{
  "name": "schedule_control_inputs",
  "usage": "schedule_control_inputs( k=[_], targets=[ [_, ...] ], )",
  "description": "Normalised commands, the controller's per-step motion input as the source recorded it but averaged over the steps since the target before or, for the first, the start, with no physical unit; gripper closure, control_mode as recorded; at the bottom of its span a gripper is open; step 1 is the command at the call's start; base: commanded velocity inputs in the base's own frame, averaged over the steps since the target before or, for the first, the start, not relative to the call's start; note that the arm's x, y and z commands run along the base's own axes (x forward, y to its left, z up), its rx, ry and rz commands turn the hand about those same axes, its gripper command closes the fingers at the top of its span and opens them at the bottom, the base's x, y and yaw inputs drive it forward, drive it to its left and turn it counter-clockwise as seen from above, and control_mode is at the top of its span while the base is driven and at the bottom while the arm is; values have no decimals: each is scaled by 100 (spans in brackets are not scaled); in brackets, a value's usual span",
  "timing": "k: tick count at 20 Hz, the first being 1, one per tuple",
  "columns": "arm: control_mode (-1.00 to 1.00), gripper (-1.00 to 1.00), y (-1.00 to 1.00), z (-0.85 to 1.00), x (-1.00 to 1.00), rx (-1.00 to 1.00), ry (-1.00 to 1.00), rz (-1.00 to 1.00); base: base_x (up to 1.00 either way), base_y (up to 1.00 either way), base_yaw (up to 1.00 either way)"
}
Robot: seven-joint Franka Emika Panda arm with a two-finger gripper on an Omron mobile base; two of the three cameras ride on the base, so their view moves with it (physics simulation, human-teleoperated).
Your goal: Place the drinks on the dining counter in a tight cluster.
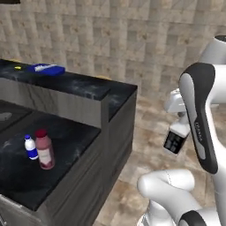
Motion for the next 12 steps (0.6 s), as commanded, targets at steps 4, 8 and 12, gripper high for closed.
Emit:
schedule_control_inputs(
  k=[4, 8, 12],
  targets=[
    [100, 100, 0, 0, 0, 0, 0, 0, 55, -100, 28],
    [100, 100, 0, 0, 0, 0, 0, 0, 44, -100, 20],
    [100, 100, 0, 0, 0, 0, 0, 0, 50, -96, 25]
  ],
)
